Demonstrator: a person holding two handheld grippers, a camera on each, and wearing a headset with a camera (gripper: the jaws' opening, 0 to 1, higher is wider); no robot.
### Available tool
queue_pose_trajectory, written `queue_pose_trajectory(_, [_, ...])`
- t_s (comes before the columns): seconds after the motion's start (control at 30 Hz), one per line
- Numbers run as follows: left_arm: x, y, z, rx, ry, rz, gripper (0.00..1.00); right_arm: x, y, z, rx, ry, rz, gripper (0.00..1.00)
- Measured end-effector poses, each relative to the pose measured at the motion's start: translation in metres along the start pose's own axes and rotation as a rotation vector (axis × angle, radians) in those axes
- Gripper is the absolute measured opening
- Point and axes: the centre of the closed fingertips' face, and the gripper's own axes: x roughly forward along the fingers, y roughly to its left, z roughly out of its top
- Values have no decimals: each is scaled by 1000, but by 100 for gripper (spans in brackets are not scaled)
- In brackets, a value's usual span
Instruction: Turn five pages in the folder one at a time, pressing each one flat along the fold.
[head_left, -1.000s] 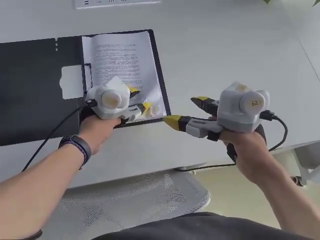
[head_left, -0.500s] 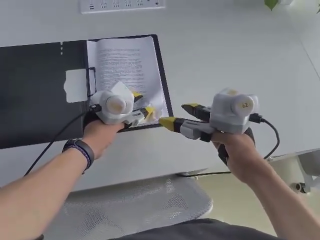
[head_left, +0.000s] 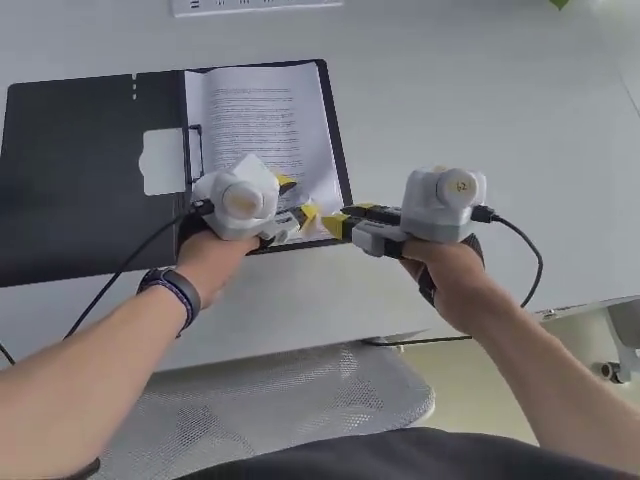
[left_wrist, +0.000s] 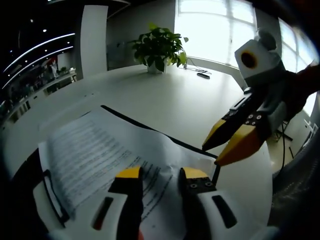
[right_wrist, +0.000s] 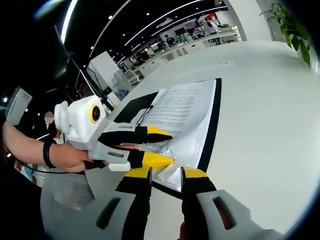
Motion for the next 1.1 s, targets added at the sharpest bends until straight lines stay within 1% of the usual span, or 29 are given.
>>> queue_pose_trajectory(0.17, [0,0,0,-3,0,1,29,7,-4,-7,20,30,-9,15])
queue_pose_trajectory(0.33, [0,0,0,-7,0,5,29,14,-2,-12,42,49,-15,11])
queue_pose_trajectory(0.4, [0,0,0,-10,1,6,29,16,-4,-14,51,52,-35,6])
queue_pose_trajectory(0.47, [0,0,0,-11,1,6,29,15,-5,-14,56,51,-42,4])
queue_pose_trajectory(0.63, [0,1,1,-20,5,4,29,15,-9,-15,81,55,-55,1])
queue_pose_trajectory(0.77, [-1,1,3,-54,10,-1,30,13,-10,-16,93,55,-70,0])
queue_pose_trajectory(0.87, [-3,0,4,-85,12,-4,33,10,-11,-17,92,53,-74,0])
queue_pose_trajectory(0.97, [-7,0,5,-99,11,-4,36,8,-12,-17,99,47,-76,0])
queue_pose_trajectory(1.03, [-11,0,6,-108,8,-7,38,6,-11,-16,103,41,-75,0])
queue_pose_trajectory(1.1, [-16,0,10,-114,-3,-11,41,4,-10,-16,100,34,-77,0])
